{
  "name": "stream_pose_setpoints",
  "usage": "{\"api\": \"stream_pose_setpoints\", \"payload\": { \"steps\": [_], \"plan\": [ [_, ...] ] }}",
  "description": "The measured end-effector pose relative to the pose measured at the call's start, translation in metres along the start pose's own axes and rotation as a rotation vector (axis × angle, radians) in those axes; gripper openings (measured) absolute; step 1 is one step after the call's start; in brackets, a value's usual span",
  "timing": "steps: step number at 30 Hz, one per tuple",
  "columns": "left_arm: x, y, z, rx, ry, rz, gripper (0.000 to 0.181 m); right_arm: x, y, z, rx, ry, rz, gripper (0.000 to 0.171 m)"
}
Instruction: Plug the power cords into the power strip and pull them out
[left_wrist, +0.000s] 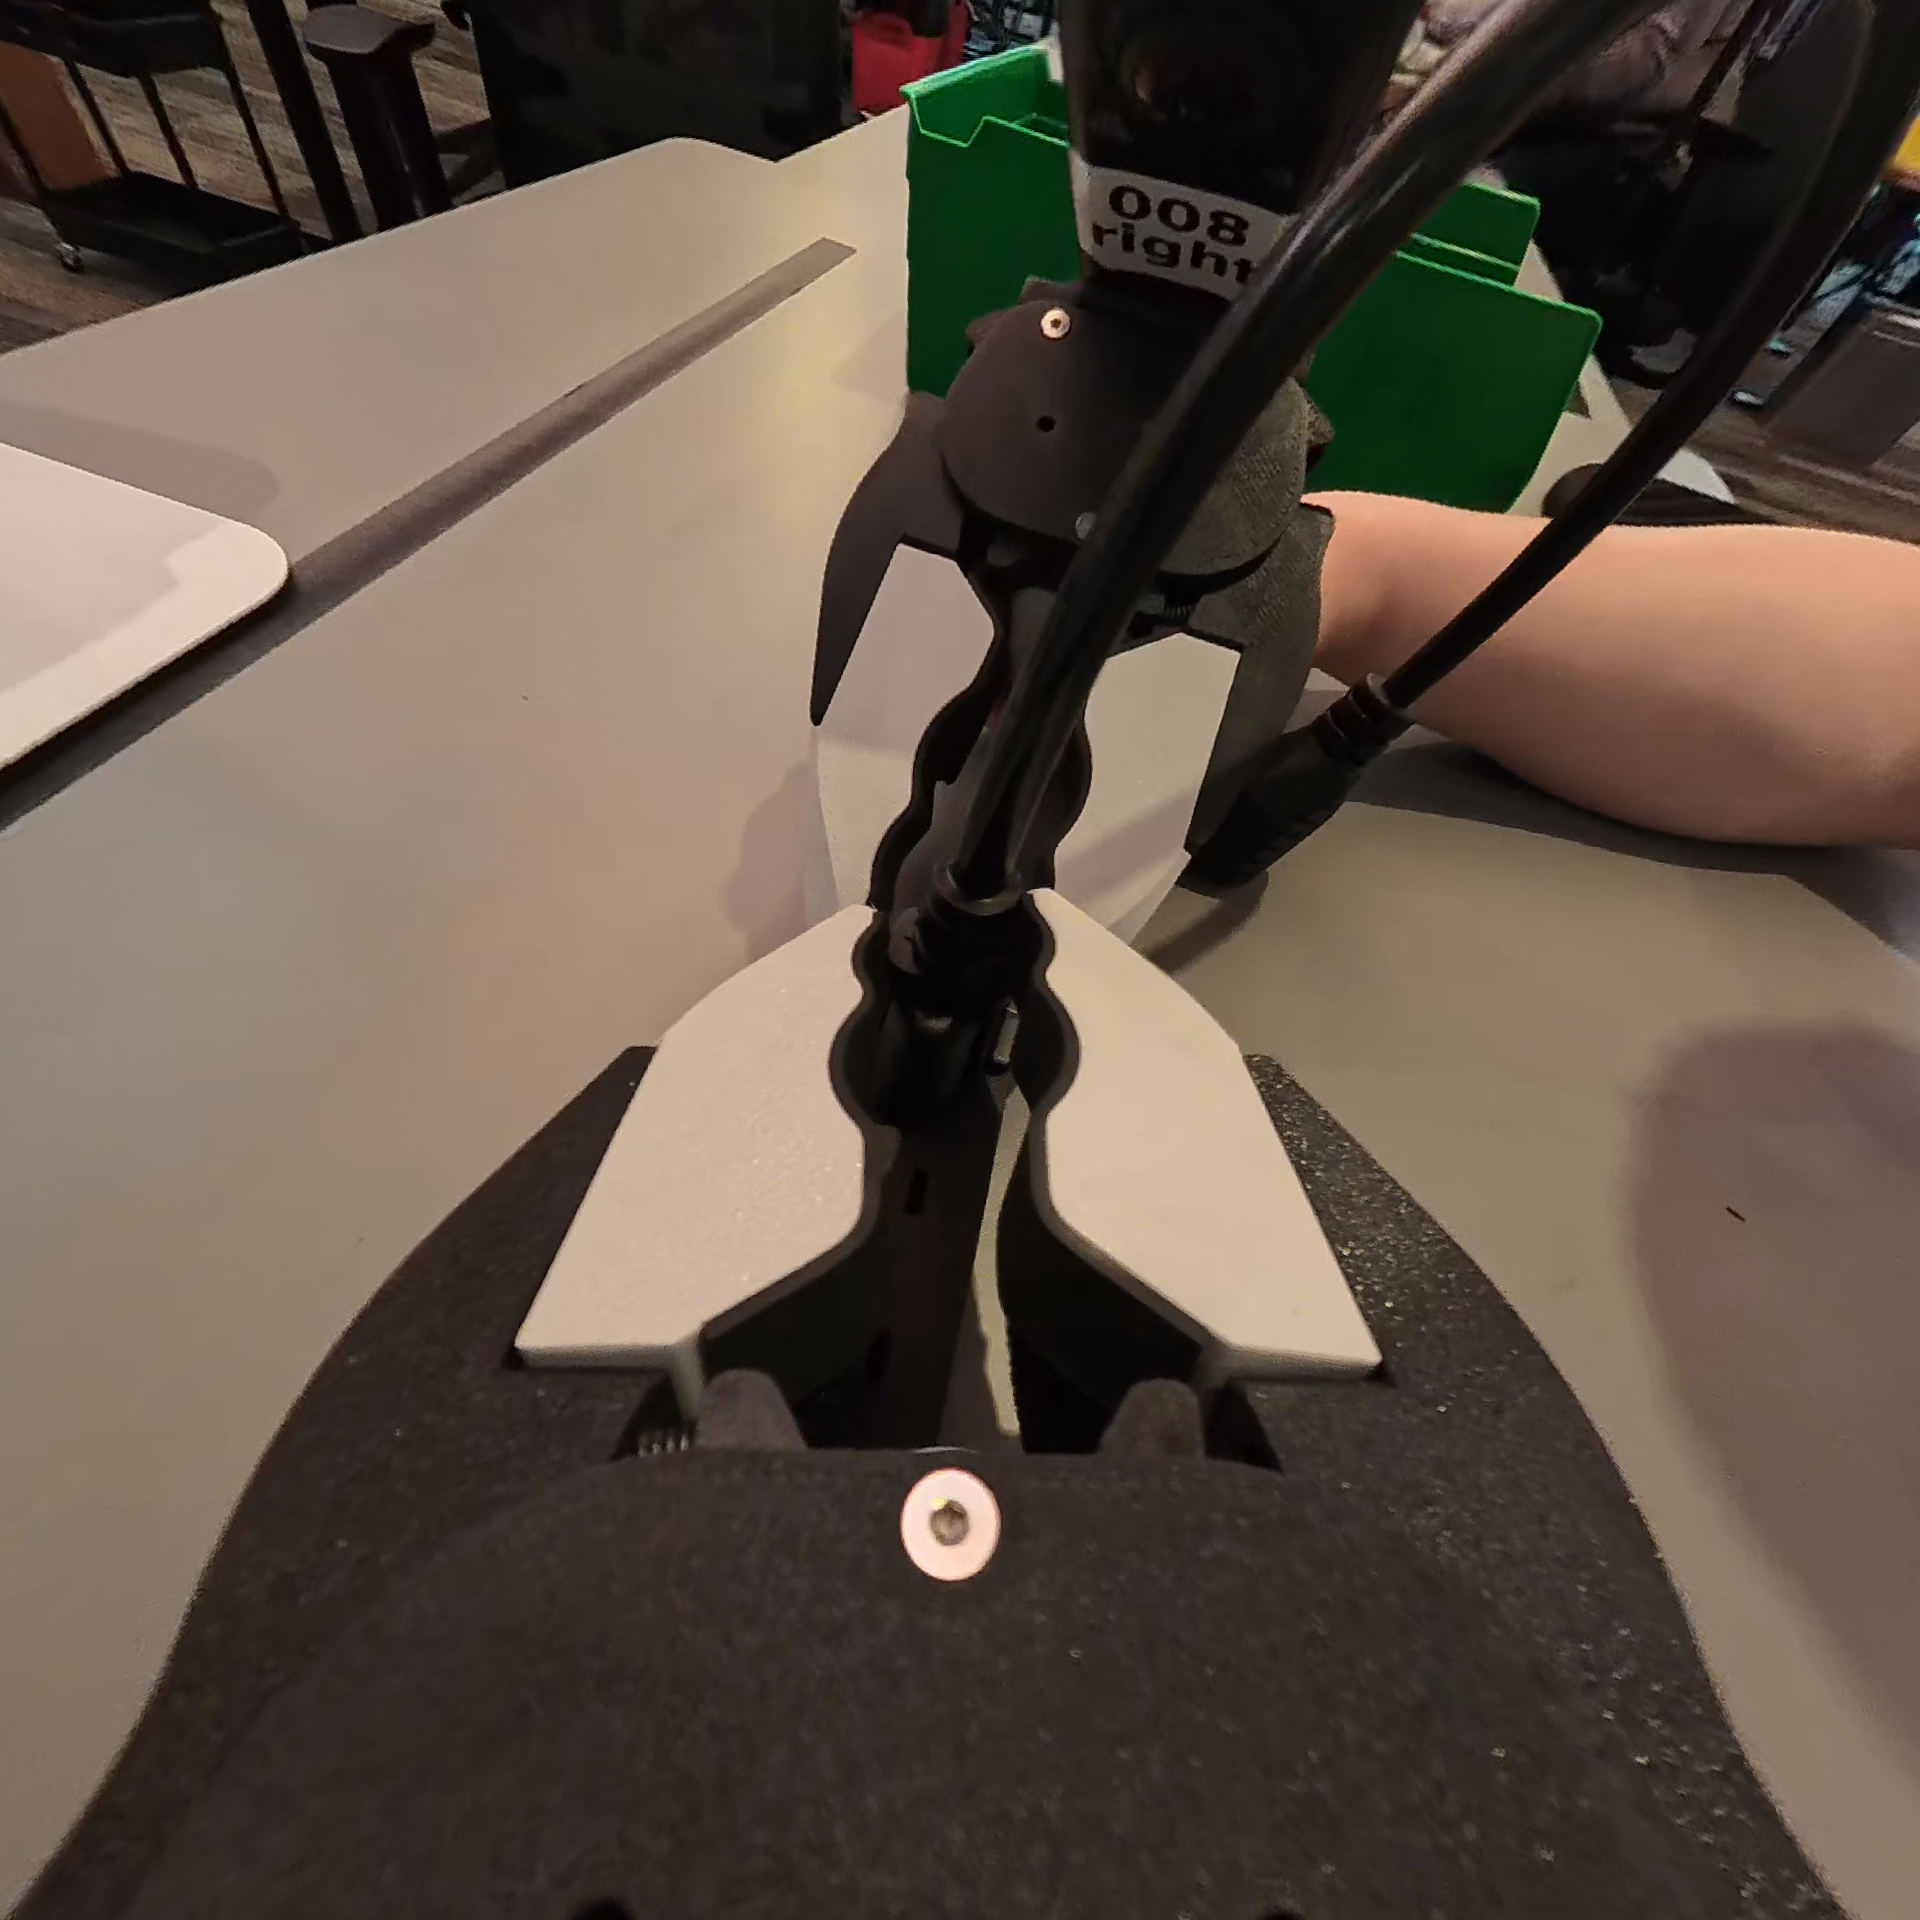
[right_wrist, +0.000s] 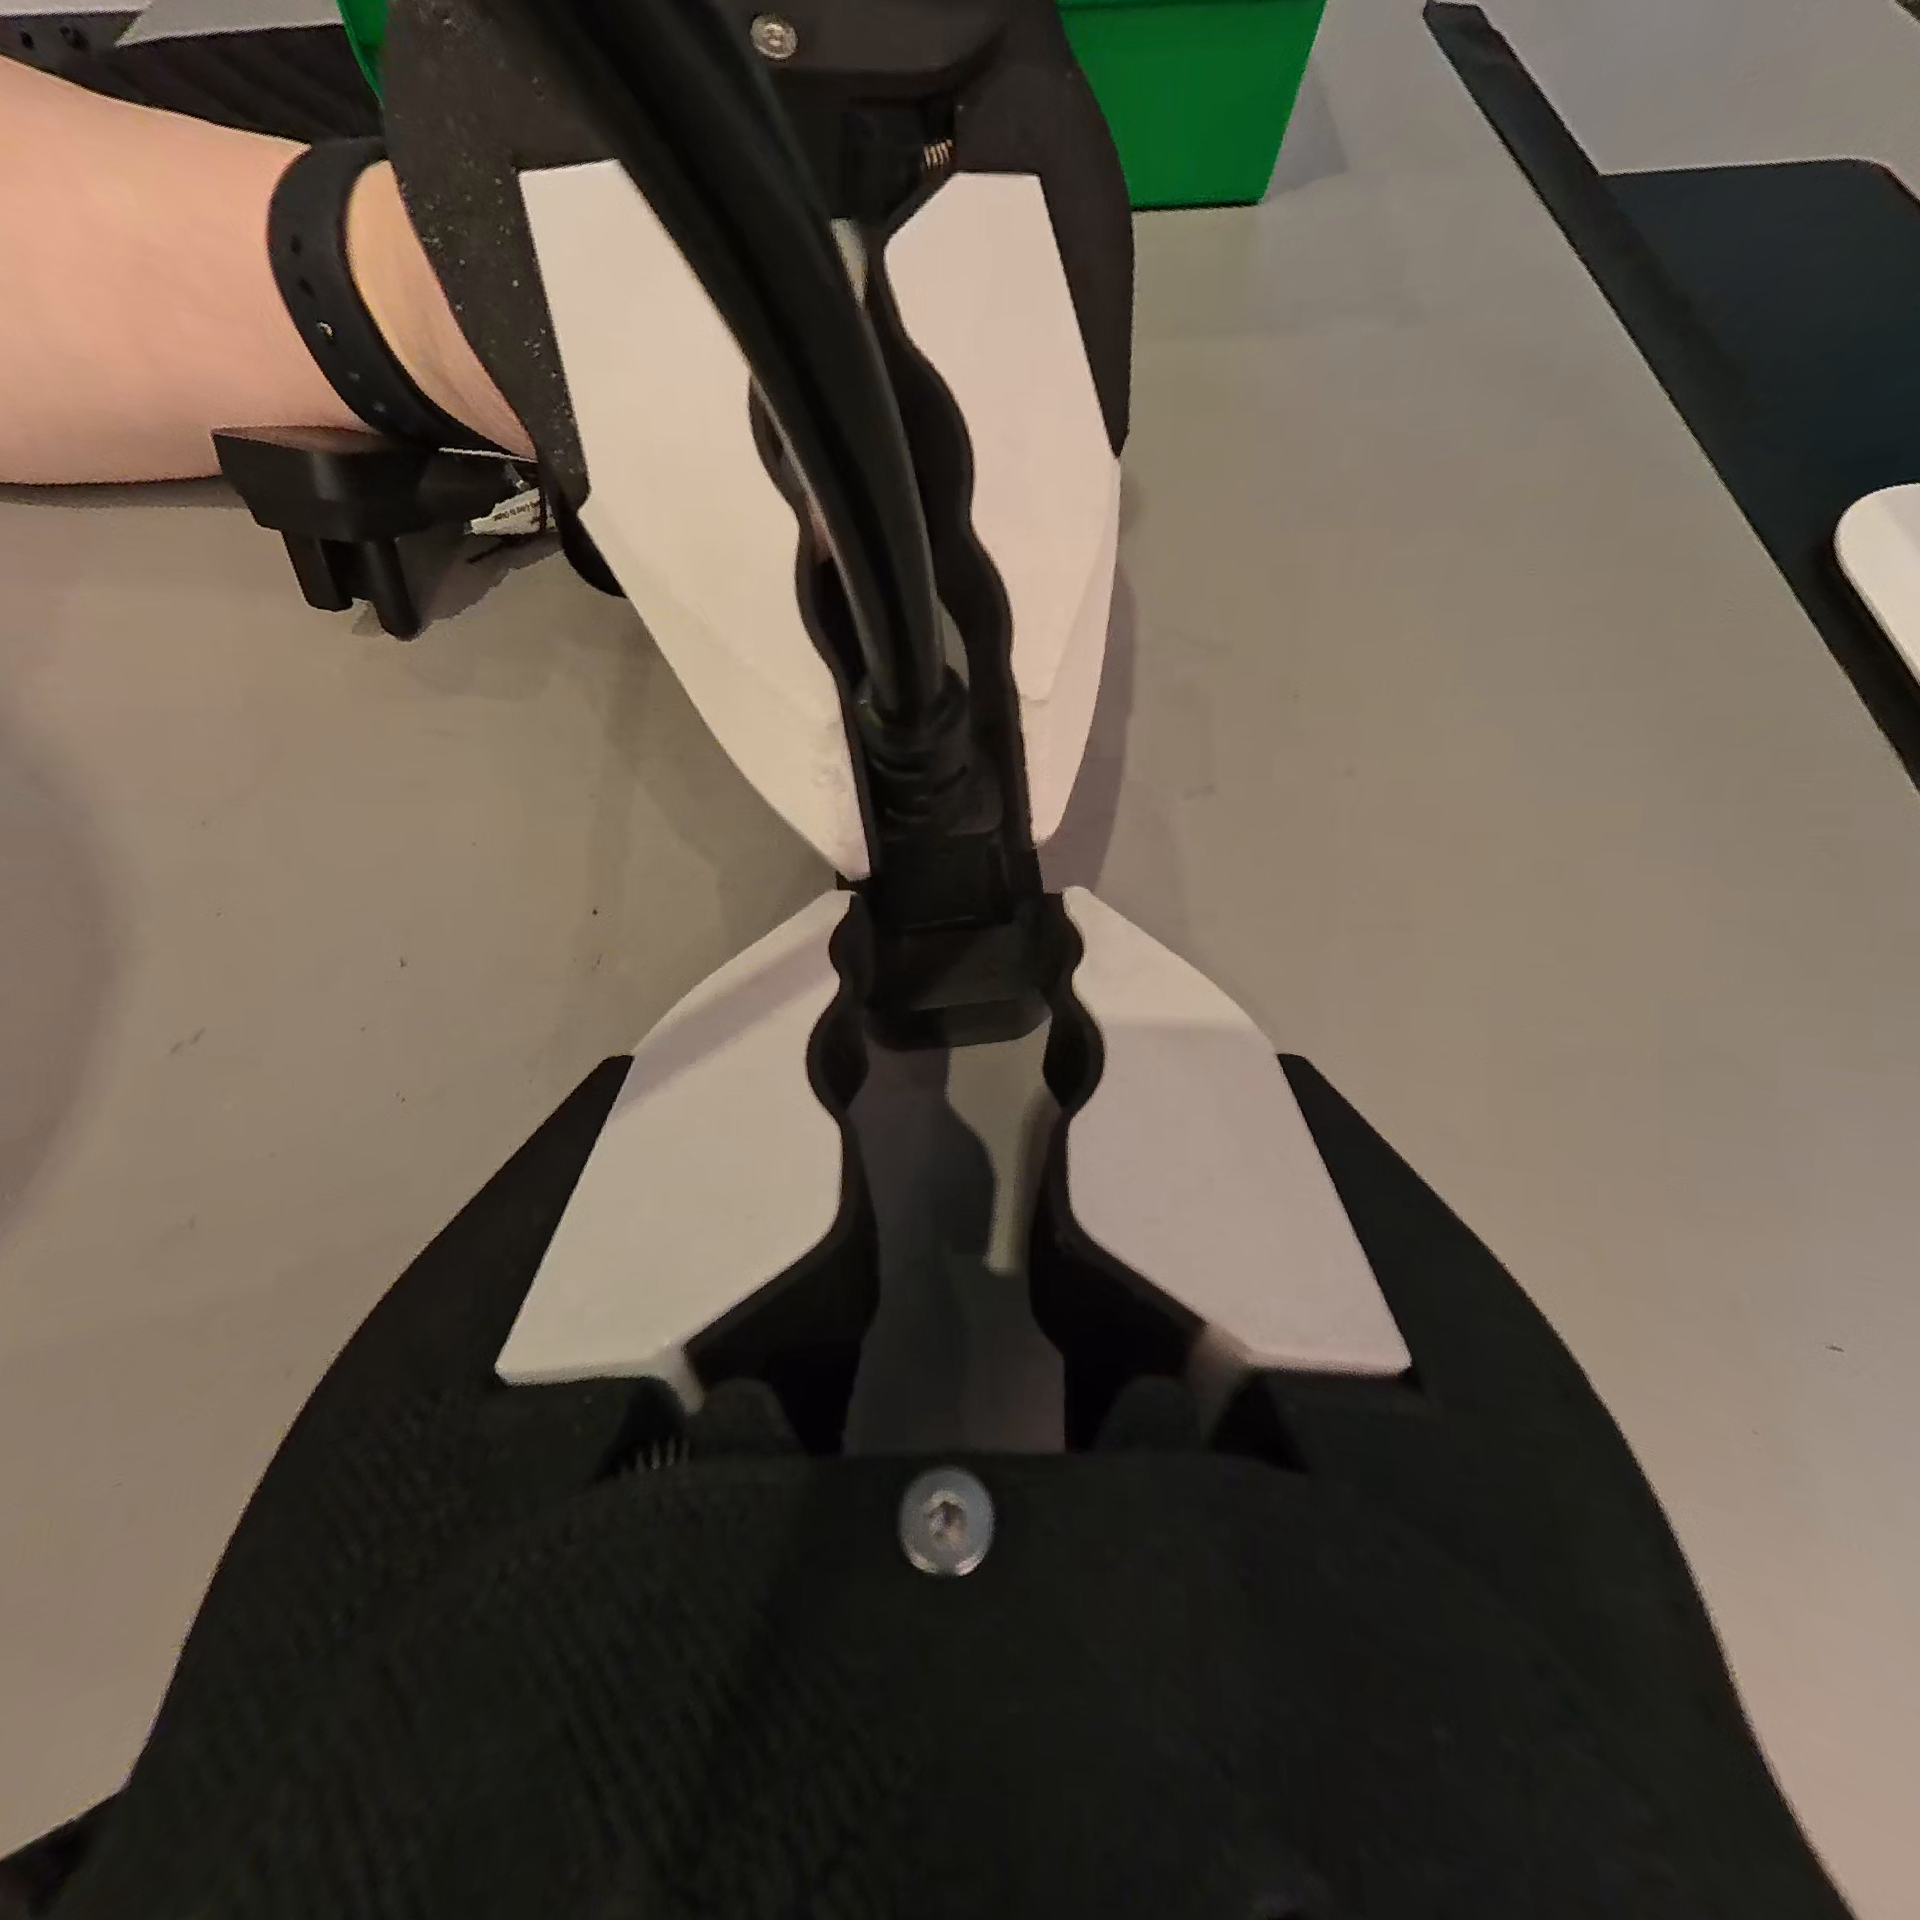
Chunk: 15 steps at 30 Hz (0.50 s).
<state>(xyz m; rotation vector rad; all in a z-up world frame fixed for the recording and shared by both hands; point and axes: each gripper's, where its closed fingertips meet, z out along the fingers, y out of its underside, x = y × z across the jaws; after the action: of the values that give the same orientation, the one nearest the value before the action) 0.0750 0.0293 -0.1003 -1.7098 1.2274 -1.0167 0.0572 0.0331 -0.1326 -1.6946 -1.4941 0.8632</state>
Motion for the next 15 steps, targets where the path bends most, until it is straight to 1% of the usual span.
{"api": "stream_pose_setpoints", "payload": {
  "steps": [2, 4, 6, 9, 15],
  "plan": [
    [0.0, 0.0004, -0.0006, -0.008, -0.031, 0.036, 0.02, -0.0002, 0.0001, 0.0004, -0.001, -0.002, 0.002, 0.035],
    [0.0001, -0.0001, -0.0013, -0.035, -0.105, 0.156, 0.019, -0.0007, 0.0004, 0.0006, -0.003, -0.012, 0.032, 0.036],
    [0.002, -0.0026, -0.0021, -0.027, -0.127, 0.218, 0.016, -0.0011, 0.0008, 0.001, -0.005, -0.024, 0.049, 0.036],
    [0.0013, -0.0034, -0.0024, 0.003, -0.065, 0.116, 0.016, -0.001, 0.001, 0.0013, -0.006, -0.03, 0.056, 0.037],
    [0.0004, -0.0027, -0.0028, -0.044, -0.073, 0.125, 0.016, -0.001, 0.0004, 0.0015, -0.004, -0.017, 0.05, 0.036]
  ]
}}
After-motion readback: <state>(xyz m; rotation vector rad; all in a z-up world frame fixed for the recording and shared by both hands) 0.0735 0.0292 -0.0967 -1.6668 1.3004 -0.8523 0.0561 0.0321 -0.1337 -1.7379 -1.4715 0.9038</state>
